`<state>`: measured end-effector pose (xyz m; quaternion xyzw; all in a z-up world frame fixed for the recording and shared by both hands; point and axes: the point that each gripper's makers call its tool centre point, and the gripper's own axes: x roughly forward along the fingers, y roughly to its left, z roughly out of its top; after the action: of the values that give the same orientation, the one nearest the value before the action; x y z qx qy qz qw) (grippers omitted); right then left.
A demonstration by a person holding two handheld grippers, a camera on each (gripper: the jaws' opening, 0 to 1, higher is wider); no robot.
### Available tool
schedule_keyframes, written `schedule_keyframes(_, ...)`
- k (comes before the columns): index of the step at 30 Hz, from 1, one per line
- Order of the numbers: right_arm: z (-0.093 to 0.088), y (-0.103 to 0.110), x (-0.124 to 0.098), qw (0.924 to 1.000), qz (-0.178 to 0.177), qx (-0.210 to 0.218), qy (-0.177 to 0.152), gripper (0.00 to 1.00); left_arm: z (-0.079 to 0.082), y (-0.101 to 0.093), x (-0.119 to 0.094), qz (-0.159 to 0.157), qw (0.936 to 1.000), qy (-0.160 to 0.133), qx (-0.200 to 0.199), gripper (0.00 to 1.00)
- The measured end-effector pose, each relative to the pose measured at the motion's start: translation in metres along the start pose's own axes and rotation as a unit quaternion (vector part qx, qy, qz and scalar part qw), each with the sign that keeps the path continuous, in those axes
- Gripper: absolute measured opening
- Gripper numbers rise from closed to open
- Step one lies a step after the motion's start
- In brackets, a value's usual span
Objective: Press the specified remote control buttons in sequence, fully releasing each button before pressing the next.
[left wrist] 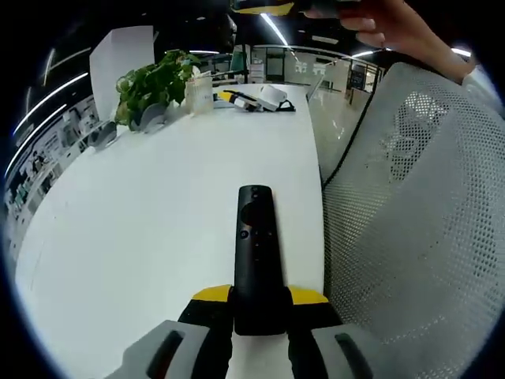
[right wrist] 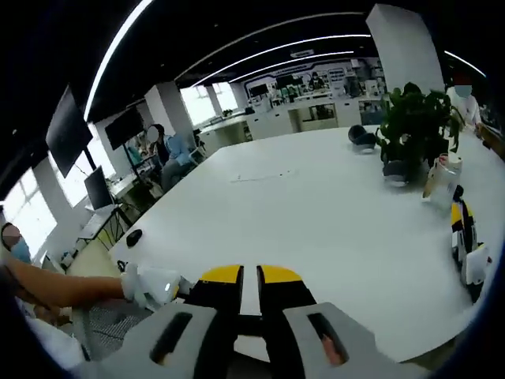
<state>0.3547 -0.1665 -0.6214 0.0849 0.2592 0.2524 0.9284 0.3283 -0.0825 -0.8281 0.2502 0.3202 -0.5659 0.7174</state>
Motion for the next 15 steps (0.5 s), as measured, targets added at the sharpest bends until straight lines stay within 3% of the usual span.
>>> schedule_keyframes(4, 0.001, -0.001, -0.011, 0.9990, -0.013, -0.028, -0.033, 0.26, 0.000, 0.000, 0.000, 0.006, 1.0000, 0.000, -0.006, 0.25)
schedule_keyframes(9, -0.010, 0.002, -0.015, 0.9983, -0.011, -0.038, -0.043, 0.38, -0.001, 0.001, -0.001, 0.006, 1.0000, -0.001, -0.007, 0.25)
schedule_keyframes(15, -0.006, -0.009, -0.025, 0.9884, -0.068, -0.108, -0.083, 0.54, -0.006, 0.006, -0.005, 0.008, 0.9999, 0.013, -0.008, 0.25)
